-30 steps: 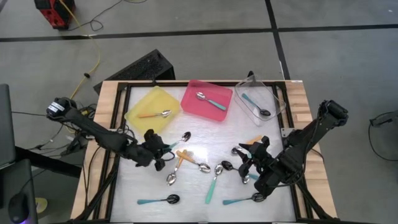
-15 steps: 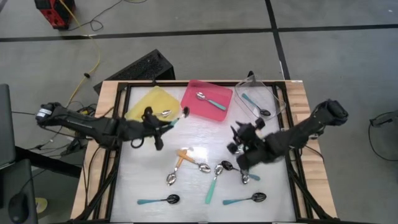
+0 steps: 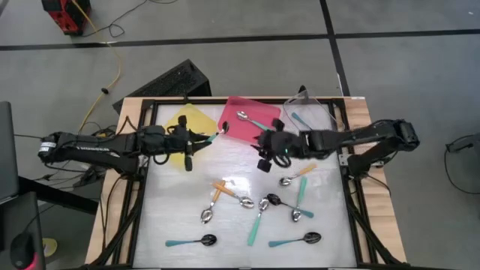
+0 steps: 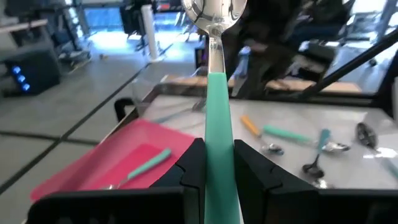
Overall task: Sort silverware by color (type)
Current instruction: Put the green spoon into the red bin
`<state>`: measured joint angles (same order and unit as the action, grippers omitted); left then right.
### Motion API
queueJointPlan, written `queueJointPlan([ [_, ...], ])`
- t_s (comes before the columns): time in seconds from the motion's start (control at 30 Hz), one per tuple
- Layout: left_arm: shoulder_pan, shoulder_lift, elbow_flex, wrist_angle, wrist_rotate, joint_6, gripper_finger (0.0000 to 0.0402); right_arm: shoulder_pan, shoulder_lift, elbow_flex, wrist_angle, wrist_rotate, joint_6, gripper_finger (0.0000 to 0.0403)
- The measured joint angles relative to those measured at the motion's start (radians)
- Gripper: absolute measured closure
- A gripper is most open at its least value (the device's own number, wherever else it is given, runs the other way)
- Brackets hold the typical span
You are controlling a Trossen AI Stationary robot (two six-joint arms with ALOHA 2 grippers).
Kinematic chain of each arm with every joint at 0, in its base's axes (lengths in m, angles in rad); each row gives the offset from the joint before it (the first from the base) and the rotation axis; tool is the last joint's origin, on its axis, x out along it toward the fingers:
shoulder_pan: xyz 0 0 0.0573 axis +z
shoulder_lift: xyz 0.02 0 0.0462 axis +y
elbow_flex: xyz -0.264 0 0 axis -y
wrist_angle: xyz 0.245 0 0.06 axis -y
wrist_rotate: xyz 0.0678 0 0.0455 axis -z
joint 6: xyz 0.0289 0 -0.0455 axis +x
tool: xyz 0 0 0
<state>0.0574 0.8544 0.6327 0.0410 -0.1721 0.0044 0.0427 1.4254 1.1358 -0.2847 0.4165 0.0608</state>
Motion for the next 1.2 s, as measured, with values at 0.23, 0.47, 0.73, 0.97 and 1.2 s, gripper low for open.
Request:
queueJointPlan([
  [0.23, -0.012, -0.178, -0.053, 0.009, 0.021, -0.02, 0.0365, -0.106, -0.015, -0.211, 0.272, -0.237, 0.059, 0.0246],
  [0.47, -0.015, -0.305, -0.186, 0.198, 0.004, -0.062, 0.0365, -0.108, -0.021, -0.47, 0.944, -0.347, 0.179, 0.0246],
  [0.73, -0.049, -0.158, -0.224, 0.385, 0.023, -0.095, 0.0364, -0.047, -0.004, -0.406, 0.966, -0.341, 0.027, 0.0242],
  [0.97, -0.085, 0.016, -0.224, 0.615, 0.037, -0.095, 0.0362, -0.044, -0.004, -0.348, 0.977, -0.273, -0.018, 0.0174],
  [1.2, -0.09, 0.119, -0.224, 0.72, 0.09, -0.13, 0.0362, -0.028, -0.004, -0.328, 0.977, -0.28, -0.017, 0.0122],
])
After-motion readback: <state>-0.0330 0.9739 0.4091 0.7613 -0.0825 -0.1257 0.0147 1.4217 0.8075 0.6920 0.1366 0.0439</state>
